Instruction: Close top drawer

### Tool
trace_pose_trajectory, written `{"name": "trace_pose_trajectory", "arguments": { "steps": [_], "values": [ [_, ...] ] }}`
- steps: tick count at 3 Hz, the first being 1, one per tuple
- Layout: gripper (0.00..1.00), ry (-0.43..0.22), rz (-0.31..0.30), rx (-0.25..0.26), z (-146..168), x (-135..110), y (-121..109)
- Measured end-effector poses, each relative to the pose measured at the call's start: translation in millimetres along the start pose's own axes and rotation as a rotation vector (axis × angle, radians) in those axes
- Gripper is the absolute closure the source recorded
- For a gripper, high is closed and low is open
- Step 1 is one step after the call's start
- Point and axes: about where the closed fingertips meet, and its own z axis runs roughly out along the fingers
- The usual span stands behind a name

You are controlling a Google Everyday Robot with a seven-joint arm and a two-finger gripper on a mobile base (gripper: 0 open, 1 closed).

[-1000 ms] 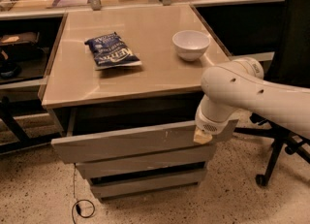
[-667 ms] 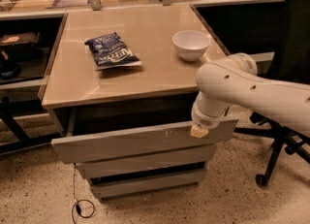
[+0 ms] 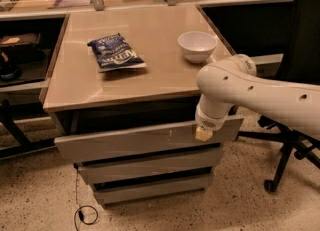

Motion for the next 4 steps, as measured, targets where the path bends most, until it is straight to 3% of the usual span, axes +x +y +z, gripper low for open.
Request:
{"name": "trace_pose_trajectory", "arguments": {
  "steps": [3, 4],
  "values": [
    [0.0, 0.0, 0.0, 0.0, 0.0, 0.0, 0.0],
    [0.0, 0.0, 0.0, 0.0, 0.1, 0.0, 0.0]
  ]
}}
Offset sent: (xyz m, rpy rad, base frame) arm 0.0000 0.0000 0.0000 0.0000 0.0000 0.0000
